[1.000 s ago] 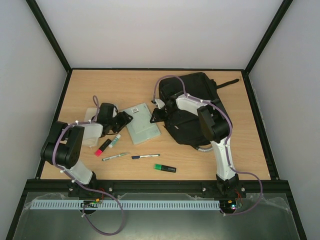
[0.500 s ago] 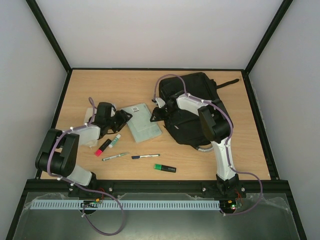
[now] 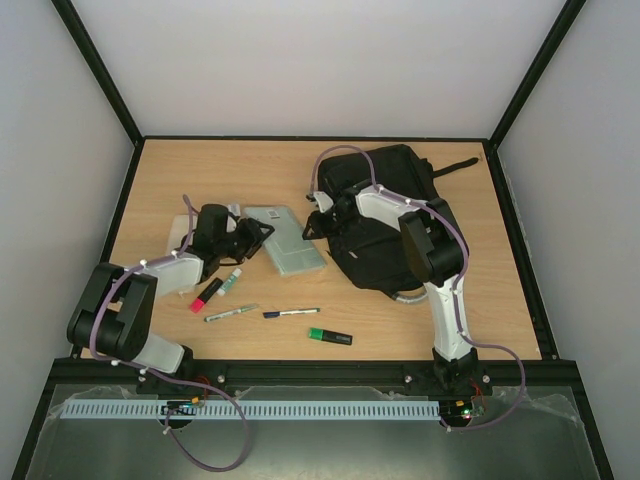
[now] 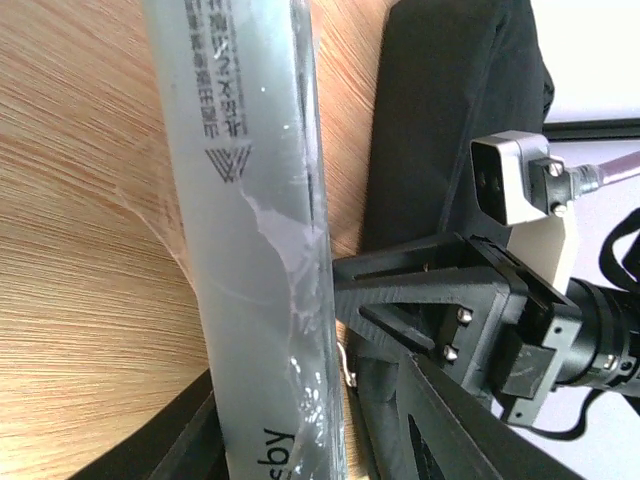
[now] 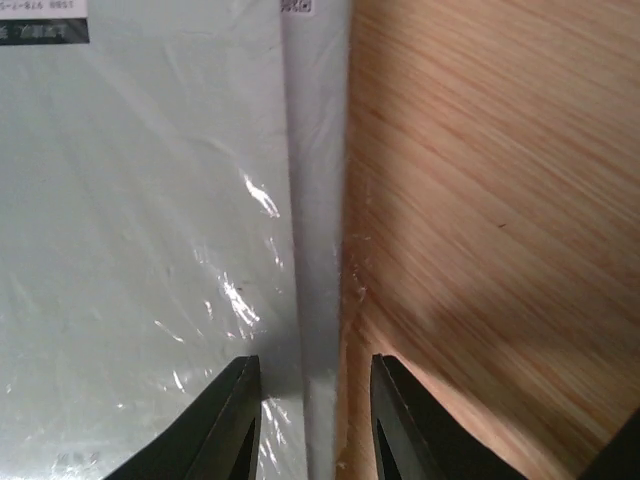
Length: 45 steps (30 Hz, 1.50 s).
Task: Pack the student bag
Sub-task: Pick up the book from the center of the board.
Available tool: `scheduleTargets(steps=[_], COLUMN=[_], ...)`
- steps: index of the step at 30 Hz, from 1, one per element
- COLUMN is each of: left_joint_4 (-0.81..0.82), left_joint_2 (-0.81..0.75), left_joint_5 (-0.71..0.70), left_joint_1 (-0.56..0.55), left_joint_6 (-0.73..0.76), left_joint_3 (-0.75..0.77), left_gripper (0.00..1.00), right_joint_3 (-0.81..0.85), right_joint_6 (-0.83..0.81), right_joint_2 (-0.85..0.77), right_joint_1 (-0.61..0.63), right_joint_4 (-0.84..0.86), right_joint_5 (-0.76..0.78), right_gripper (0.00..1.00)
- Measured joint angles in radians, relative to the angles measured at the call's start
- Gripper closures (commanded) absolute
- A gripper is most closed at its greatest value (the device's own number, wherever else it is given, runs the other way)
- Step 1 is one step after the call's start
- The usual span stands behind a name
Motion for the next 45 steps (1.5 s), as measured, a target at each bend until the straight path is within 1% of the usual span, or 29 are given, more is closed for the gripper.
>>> scheduleTargets(steps=[4, 11, 15, 17, 22, 26, 30, 36, 40, 42, 44, 45], left_joint_4=[-0.026, -0.061, -0.115, -0.136, -0.233, -0.362, -0.457, -0.541, -0.579, -0.588, -0.593, -0.593], left_joint_2=[-0.009, -0.044, -0.057, -0.06, -0.071, -0.09, -0.123, -0.156, -0.177, -0.19, -0.204, -0.21], left_joint_5=[0.013, 0.026, 0.003, -0.003, -0.014, -0.025, -0.03, -0.027, -0.012, 0.002, 0.021, 0.032], left_joint_1=[-0.005, -0.028, -0.027, -0.027, -0.028, -0.039, -0.043, -0.042, -0.04, -0.04, -0.04, -0.04], left_joint_6=[0.0, 0.0, 0.011, 0.016, 0.058, 0.135, 0.22, 0.323, 0.375, 0.392, 0.401, 0.406], left_joint_3=[0.016, 0.045, 0.047, 0.051, 0.088, 0.159, 0.237, 0.333, 0.375, 0.386, 0.397, 0.404], left_gripper=[0.66, 0.73, 0.81, 0.83, 0.97, 0.98, 0.98, 0.98, 0.98, 0.98, 0.98, 0.98], right_joint_3=[0.0, -0.009, -0.011, -0.011, -0.02, -0.053, -0.089, -0.1, -0.102, -0.121, -0.164, -0.184], right_joint_6=[0.0, -0.008, -0.011, -0.011, -0.011, -0.01, -0.025, -0.073, -0.106, -0.106, -0.101, -0.098], right_joint_2=[-0.002, 0.006, 0.004, 0.002, -0.013, -0.059, -0.157, -0.439, -0.594, -0.647, -0.703, -0.727], right_joint_1=[-0.001, 0.008, 0.009, 0.01, 0.01, -0.003, -0.039, -0.106, -0.125, -0.135, -0.157, -0.174], right_joint_4=[0.021, 0.052, 0.053, 0.053, 0.054, 0.019, -0.043, -0.07, -0.076, -0.072, -0.07, -0.07], right_joint_5=[0.028, 0.081, 0.082, 0.082, 0.087, 0.096, 0.083, 0.03, -0.01, -0.018, -0.024, -0.025], right_gripper=[0.68, 0.67, 0.64, 0.62, 0.56, 0.48, 0.4, 0.27, 0.25, 0.22, 0.14, 0.08])
